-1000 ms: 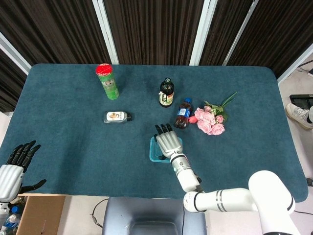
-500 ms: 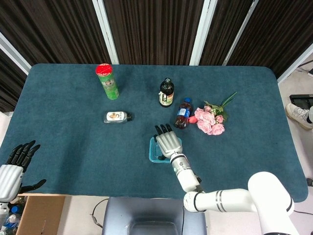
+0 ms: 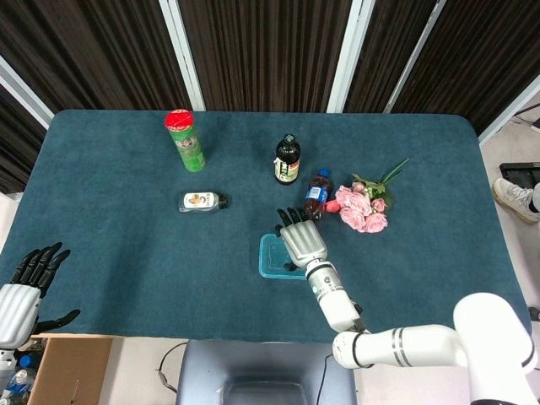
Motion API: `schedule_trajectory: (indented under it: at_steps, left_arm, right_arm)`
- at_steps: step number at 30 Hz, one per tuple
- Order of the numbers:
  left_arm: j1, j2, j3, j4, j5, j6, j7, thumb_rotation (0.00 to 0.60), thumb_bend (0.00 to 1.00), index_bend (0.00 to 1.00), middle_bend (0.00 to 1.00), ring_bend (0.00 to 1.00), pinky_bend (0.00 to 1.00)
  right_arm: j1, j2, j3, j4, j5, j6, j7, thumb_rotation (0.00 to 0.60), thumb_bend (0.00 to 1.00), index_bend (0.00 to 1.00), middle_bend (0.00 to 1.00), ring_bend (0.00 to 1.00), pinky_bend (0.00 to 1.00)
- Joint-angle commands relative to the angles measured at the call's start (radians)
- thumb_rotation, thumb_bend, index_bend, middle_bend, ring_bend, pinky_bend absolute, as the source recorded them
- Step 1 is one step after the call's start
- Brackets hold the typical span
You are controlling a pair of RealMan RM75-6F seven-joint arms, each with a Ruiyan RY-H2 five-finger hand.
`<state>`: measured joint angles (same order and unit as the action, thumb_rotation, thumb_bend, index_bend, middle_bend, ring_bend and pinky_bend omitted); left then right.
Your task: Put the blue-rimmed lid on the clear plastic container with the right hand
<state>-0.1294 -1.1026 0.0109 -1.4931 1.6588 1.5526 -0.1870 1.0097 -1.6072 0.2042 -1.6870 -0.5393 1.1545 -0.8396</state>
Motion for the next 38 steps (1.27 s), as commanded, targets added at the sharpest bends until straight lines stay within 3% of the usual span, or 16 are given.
schedule_trajectory:
  at_steps: [1, 3, 6, 11, 14, 17, 23, 28, 38]
  left_arm:
    - [0.000, -0.001, 0.001, -0.001, 0.002, 0.002, 0.002, 0.600, 0.44, 0.00, 0.00, 0.00, 0.09]
    - [0.001, -0.001, 0.001, -0.001, 0.002, 0.003, 0.004, 0.600, 0.44, 0.00, 0.00, 0.00, 0.09]
    - [0.002, -0.001, 0.000, -0.002, 0.004, 0.006, 0.006, 0.600, 0.44, 0.00, 0.00, 0.00, 0.09]
    - [0.005, -0.002, 0.002, -0.006, 0.006, 0.009, 0.017, 0.600, 0.44, 0.00, 0.00, 0.00, 0.09]
    - [0.007, -0.004, 0.003, -0.010, 0.005, 0.009, 0.032, 0.600, 0.44, 0.00, 0.00, 0.00, 0.09]
    - [0.007, -0.006, 0.004, -0.017, 0.001, 0.001, 0.055, 0.600, 0.44, 0.00, 0.00, 0.00, 0.09]
    - [0.008, -0.013, 0.005, -0.029, -0.001, -0.005, 0.094, 0.600, 0.44, 0.00, 0.00, 0.00, 0.09]
    - [0.012, -0.018, 0.005, -0.035, -0.008, -0.007, 0.120, 0.600, 0.44, 0.00, 0.00, 0.00, 0.09]
    - [0.012, -0.020, 0.006, -0.034, -0.001, -0.005, 0.121, 0.600, 0.44, 0.00, 0.00, 0.00, 0.09]
  right_arm:
    - [-0.049, 0.102, -0.001, -0.104, -0.074, 0.045, 0.040, 0.600, 0.30, 0.47, 0.16, 0.04, 0.13]
    - [-0.084, 0.164, -0.025, -0.167, -0.138, 0.073, 0.061, 0.600, 0.30, 0.46, 0.16, 0.04, 0.13]
    - [-0.148, 0.256, -0.085, -0.254, -0.253, 0.123, 0.089, 0.600, 0.30, 0.35, 0.15, 0.03, 0.13]
    - [-0.323, 0.448, -0.271, -0.378, -0.505, 0.238, 0.156, 0.600, 0.30, 0.08, 0.01, 0.00, 0.05]
    - [-0.455, 0.500, -0.383, -0.341, -0.683, 0.339, 0.246, 0.600, 0.30, 0.05, 0.00, 0.00, 0.01]
    - [-0.576, 0.497, -0.446, -0.235, -0.799, 0.433, 0.358, 0.600, 0.30, 0.05, 0.00, 0.00, 0.00]
    - [-0.742, 0.421, -0.453, -0.016, -0.880, 0.548, 0.530, 0.600, 0.30, 0.06, 0.00, 0.00, 0.00]
    - [-0.810, 0.383, -0.413, 0.098, -0.896, 0.574, 0.640, 0.600, 0.30, 0.08, 0.00, 0.00, 0.00]
    - [-0.843, 0.401, -0.353, 0.098, -0.916, 0.526, 0.667, 0.600, 0.30, 0.09, 0.00, 0.00, 0.00]
